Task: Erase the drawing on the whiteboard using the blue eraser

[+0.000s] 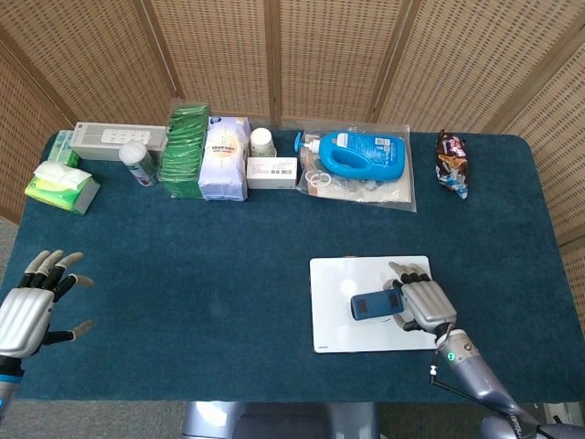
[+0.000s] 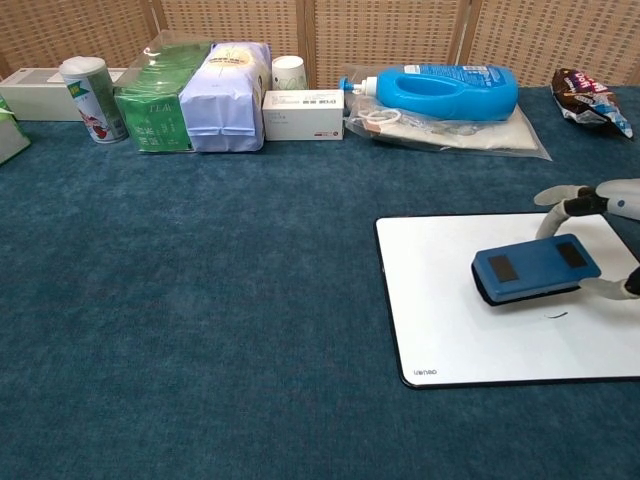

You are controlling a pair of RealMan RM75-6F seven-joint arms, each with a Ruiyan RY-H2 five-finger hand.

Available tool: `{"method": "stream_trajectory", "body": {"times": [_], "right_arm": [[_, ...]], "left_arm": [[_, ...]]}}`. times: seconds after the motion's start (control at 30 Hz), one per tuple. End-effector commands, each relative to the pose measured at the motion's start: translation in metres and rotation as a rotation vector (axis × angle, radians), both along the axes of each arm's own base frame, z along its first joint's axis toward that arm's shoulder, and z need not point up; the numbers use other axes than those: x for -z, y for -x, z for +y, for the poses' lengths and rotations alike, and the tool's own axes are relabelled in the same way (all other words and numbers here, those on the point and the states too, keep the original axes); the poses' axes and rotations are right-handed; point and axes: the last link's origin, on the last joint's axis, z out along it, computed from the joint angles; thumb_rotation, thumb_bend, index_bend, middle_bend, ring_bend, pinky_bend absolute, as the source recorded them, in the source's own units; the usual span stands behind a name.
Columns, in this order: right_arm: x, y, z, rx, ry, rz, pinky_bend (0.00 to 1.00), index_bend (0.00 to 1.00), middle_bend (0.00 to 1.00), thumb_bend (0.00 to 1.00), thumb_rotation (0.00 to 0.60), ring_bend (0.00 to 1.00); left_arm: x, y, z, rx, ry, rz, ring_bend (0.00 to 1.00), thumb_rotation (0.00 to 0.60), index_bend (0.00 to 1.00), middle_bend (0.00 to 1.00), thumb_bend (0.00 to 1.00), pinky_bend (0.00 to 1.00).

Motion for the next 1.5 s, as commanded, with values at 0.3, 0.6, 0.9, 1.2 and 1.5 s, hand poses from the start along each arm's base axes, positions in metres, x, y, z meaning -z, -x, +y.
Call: {"method": "stream_trajectory", "body": {"times": [0.3, 0.6, 0.9, 1.2, 1.5], "right_arm": [[0.022, -0.008, 0.010, -0.015, -0.074, 0.017, 0.00, 0.61, 0.03, 0.38, 0.600, 0.00], [0.011, 0.012, 0.013, 0.030, -0.047, 0.036, 0.00, 0.61, 0.03, 0.38, 0.600, 0.00], [-0.012, 0.031, 0.000, 0.071, 0.037, 0.048, 0.00, 0.62, 0.03, 0.38, 0.600, 0.00], [-0.025, 0.020, 0.002, 0.053, 0.058, 0.031, 0.00, 0.62, 0.03, 0.38, 0.600, 0.00], [-0.001, 0.000, 0.019, 0.018, -0.034, -0.022, 0.00, 0.61, 0.03, 0.38, 0.600, 0.00]], "left_arm": [[0.000, 0.001, 0.000, -0.004, 0.001, -0.001, 0.08, 0.600, 0.36, 0.14, 0.17, 0.00], [0.000, -0.004, 0.000, 0.011, 0.001, 0.000, 0.08, 0.600, 0.36, 0.14, 0.17, 0.00], [-0.002, -0.005, 0.000, 0.010, -0.005, 0.003, 0.08, 0.600, 0.36, 0.14, 0.17, 0.00], [-0.001, -0.003, -0.001, 0.006, -0.001, -0.002, 0.08, 0.600, 0.36, 0.14, 0.17, 0.00], [-0.002, -0.001, -0.001, 0.001, -0.002, 0.001, 0.08, 0.600, 0.36, 0.14, 0.17, 0.00]]}}
